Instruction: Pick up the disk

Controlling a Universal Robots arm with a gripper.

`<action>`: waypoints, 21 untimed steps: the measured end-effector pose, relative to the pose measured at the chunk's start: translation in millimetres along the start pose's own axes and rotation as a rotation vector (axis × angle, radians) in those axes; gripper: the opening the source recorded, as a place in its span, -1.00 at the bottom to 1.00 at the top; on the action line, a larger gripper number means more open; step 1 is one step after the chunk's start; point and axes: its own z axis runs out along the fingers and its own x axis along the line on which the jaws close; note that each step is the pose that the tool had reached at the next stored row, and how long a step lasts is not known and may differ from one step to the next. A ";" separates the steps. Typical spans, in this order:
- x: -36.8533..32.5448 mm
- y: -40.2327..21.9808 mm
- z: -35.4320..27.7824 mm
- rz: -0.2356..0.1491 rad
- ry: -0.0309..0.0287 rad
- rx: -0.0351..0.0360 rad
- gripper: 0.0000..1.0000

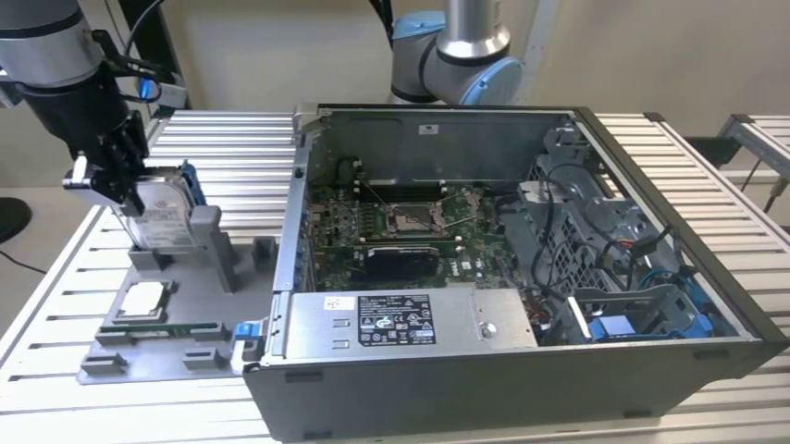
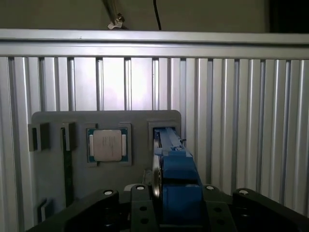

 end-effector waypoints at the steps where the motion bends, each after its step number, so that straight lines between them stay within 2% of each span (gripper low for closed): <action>1: -0.2 0.0 -2.6 0.000 0.0000 0.0001 -1.00; 4: -0.7 0.1 -10.6 0.002 0.0000 0.0001 -1.00; 8: -1.6 0.1 -25.1 0.002 0.0000 0.0002 -1.00; 21: -5.2 0.5 -82.0 0.007 0.0000 0.0004 -1.00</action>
